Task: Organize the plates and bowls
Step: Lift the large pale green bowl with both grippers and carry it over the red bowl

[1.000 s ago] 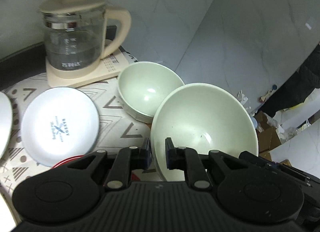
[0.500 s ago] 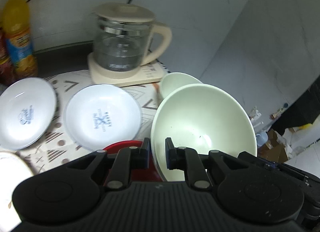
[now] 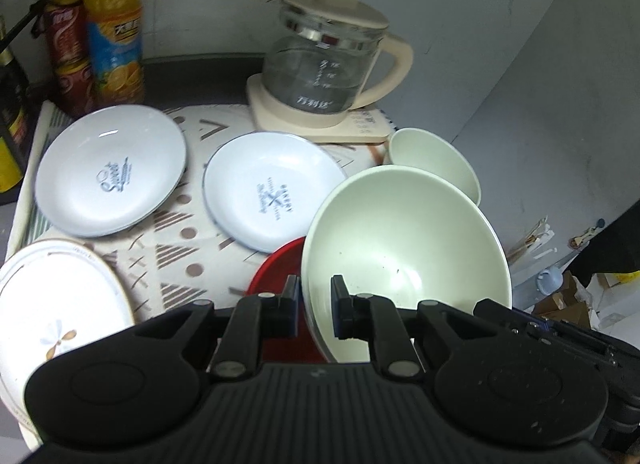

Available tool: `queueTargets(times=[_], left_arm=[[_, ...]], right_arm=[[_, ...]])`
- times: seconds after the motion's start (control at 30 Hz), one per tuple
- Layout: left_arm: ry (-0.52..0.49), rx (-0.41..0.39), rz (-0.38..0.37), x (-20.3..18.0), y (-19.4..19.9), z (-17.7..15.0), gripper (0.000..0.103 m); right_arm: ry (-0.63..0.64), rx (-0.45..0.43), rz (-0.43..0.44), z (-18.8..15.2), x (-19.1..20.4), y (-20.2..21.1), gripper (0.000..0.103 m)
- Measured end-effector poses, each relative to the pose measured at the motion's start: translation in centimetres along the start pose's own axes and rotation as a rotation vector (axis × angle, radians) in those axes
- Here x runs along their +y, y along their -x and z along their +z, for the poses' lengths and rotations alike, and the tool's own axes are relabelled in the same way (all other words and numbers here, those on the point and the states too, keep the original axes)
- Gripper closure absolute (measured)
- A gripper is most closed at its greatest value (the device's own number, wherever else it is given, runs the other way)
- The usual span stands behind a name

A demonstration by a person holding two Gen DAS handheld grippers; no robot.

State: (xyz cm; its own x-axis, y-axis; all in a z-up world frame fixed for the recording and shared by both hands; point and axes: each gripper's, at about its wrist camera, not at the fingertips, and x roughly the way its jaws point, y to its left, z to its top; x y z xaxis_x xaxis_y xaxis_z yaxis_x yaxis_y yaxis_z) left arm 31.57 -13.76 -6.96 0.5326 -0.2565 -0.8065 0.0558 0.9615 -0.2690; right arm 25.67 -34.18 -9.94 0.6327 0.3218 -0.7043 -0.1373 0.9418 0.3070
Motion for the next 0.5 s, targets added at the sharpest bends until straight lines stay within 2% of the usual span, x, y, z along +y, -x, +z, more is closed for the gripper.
queueTargets(times=[0.5], left_arm=[[0.008,0.095,0.048,1.3,-2.5,-1.3,0.089]], right_arm=[[0.043,0.102,-0.013,-0.6,0.3,-3.1,0.088]])
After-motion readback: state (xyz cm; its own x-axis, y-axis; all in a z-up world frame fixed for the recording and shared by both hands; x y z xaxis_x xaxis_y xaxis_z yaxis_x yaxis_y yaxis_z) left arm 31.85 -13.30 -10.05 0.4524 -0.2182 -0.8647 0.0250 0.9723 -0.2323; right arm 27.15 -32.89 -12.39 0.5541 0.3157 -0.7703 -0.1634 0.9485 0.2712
